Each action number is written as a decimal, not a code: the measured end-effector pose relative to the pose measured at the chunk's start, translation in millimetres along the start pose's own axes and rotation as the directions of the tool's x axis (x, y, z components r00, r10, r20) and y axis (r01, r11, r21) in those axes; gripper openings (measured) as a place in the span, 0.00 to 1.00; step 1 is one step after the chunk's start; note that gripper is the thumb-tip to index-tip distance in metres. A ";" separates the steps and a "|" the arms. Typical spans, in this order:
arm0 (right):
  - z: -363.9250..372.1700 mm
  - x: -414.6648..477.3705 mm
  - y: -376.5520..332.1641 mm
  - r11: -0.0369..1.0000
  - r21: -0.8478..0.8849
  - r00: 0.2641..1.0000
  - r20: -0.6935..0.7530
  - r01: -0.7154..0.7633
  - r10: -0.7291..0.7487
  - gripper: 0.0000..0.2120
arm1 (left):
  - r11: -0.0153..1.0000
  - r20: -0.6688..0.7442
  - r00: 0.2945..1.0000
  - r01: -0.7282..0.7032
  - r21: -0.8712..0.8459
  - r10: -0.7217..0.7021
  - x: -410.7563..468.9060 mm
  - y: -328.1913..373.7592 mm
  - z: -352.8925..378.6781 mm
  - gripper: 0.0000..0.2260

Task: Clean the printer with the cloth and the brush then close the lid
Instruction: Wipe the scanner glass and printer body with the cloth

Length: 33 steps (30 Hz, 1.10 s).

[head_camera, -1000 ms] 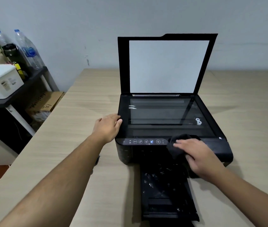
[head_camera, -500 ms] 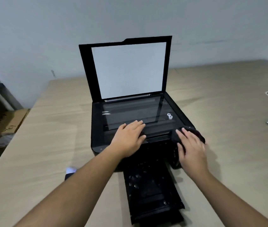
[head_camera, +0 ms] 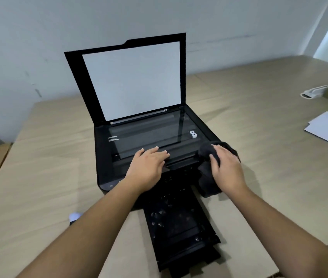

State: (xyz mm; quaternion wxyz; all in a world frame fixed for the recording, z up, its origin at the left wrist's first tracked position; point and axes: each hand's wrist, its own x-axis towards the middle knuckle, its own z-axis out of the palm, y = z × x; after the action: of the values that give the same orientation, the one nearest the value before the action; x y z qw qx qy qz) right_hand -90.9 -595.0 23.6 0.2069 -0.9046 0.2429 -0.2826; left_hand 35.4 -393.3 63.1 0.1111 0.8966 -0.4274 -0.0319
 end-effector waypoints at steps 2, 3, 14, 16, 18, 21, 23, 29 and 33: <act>8.7 -14.7 -7.3 1.000 0.018 0.999 -0.031 -0.010 0.010 0.18 | 1.000 0.007 1.000 0.019 -0.007 -0.019 -4.0 0.3 -0.6 0.19; 11.9 -22.0 -10.9 0.995 0.018 0.995 0.014 0.096 -0.096 0.18 | 1.000 0.005 1.000 0.028 -0.007 -0.028 -6.5 1.5 -0.5 0.19; -0.4 -21.7 13.4 0.980 0.192 0.991 -0.130 0.059 -0.034 0.19 | 0.982 -0.118 0.975 0.190 0.009 -0.188 -31.5 4.5 4.0 0.22; -2.1 -19.2 1.7 0.965 0.212 0.986 -0.097 0.156 -0.138 0.19 | 0.975 -0.141 0.966 0.221 0.022 -0.215 -38.0 5.3 4.2 0.23; 0.4 -16.4 -17.5 0.943 0.208 0.963 0.024 0.259 -0.270 0.19 | 0.969 -0.156 0.959 0.246 0.034 -0.238 -43.9 7.7 5.6 0.23; 13.6 -19.5 -50.9 0.891 0.137 0.869 0.201 0.433 -0.453 0.19 | 0.965 -0.134 0.959 0.256 0.050 -0.248 -49.7 12.7 8.7 0.24; 18.7 -16.9 -67.1 0.869 0.168 0.833 0.246 0.466 -0.495 0.18 | 0.965 -0.126 0.961 0.255 0.061 -0.246 -51.2 15.2 9.7 0.25; 6.4 -1.4 -64.0 0.844 0.081 0.760 0.397 0.529 -0.515 0.15 | 0.964 -0.132 0.960 0.257 0.068 -0.247 -50.9 18.6 12.6 0.25; -8.5 7.6 -34.6 0.853 -0.116 0.816 0.380 0.510 -0.436 0.12 | 0.963 -0.120 0.962 0.257 0.078 -0.246 -53.0 17.0 14.0 0.26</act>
State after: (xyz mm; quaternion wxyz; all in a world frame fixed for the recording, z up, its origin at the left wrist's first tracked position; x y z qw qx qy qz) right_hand -79.5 -573.7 50.8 0.0709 -0.9880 -0.0014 -0.1370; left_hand -13.2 -365.2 51.4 0.0874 0.9483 -0.3043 0.0230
